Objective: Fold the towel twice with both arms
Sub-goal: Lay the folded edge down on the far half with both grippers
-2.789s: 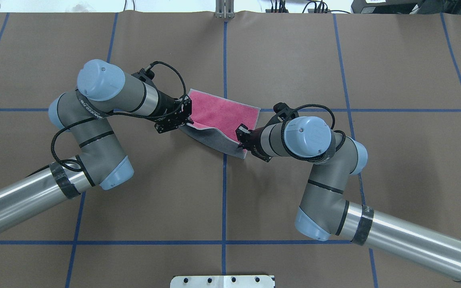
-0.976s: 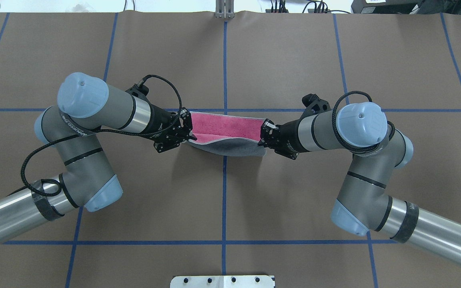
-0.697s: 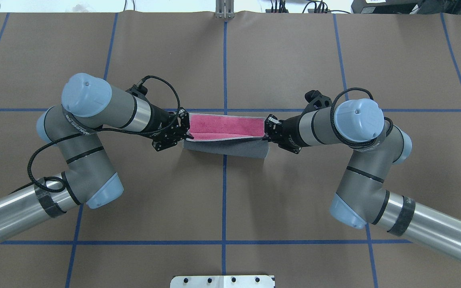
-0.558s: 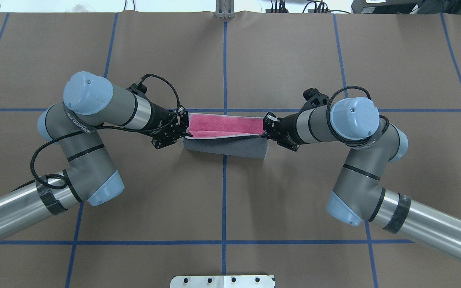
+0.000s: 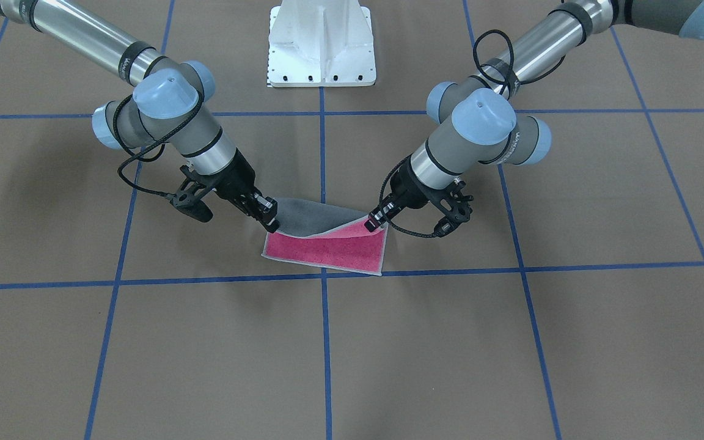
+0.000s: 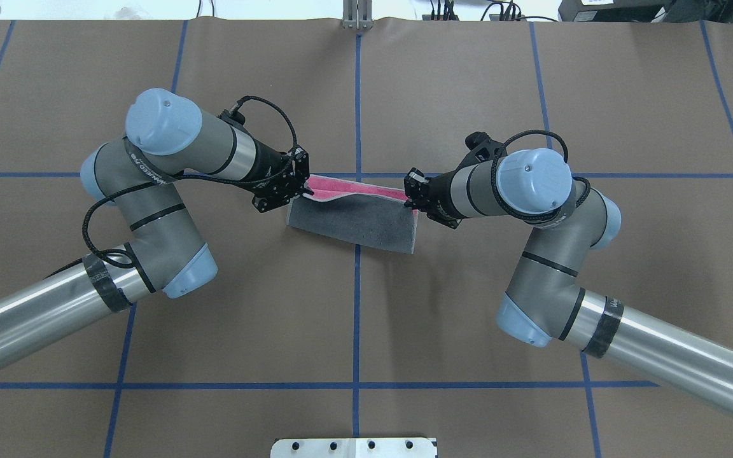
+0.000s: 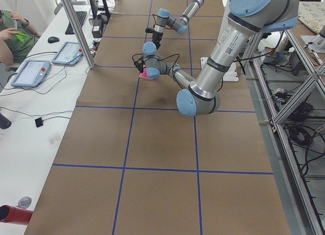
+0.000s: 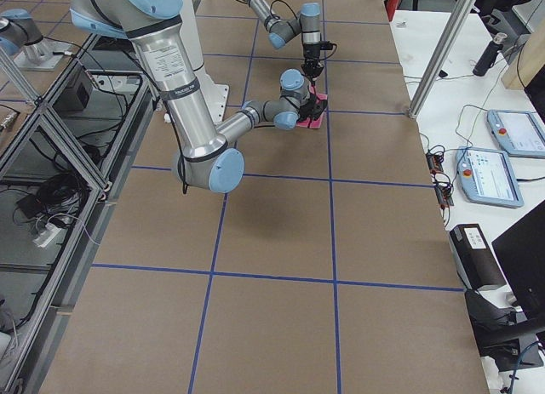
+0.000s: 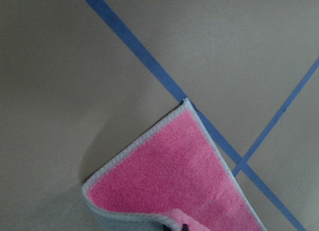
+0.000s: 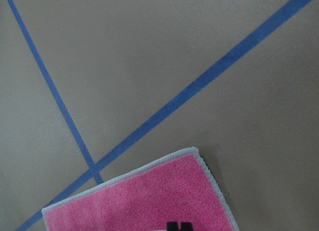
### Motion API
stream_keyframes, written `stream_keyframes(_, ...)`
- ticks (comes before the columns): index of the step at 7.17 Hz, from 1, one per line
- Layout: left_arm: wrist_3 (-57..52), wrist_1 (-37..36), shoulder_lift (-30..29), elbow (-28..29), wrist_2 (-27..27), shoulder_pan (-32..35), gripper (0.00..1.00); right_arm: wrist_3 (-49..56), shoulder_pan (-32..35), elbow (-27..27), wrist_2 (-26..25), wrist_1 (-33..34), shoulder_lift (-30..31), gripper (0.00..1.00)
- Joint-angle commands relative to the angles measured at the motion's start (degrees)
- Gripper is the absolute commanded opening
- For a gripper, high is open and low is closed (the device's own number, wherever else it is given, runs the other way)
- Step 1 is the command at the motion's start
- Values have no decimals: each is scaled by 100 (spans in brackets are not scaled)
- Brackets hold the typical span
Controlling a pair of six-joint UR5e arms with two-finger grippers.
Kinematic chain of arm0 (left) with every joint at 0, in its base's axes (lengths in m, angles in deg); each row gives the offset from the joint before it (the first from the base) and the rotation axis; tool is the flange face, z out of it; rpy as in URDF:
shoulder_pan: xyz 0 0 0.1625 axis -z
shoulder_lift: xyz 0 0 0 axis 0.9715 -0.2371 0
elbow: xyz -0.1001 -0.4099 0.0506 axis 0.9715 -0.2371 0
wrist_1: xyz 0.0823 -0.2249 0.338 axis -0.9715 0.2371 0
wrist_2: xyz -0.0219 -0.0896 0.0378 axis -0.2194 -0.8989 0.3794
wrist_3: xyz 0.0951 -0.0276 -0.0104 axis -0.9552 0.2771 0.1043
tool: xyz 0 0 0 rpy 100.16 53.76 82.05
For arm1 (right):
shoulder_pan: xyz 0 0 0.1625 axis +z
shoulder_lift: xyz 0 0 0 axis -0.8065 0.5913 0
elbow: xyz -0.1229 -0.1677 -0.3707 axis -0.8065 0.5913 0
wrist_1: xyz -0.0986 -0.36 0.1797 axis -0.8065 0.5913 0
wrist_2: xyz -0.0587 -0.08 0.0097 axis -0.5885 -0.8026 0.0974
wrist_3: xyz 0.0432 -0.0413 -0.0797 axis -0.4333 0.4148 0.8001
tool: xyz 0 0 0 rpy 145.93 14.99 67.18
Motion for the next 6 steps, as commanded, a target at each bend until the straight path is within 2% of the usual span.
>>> stream_keyframes(1, -19, 1, -88, 169, 64, 11, 0, 44, -3, 87, -148, -12, -12, 0)
stream_keyframes(5, -19, 1, -88, 187, 90, 11, 0, 53, -3, 219, -176, -3, -135, 0)
stream_keyframes(6, -19, 1, -88, 187, 90, 11, 0, 53, -3, 237, -184, -12, -135, 15)
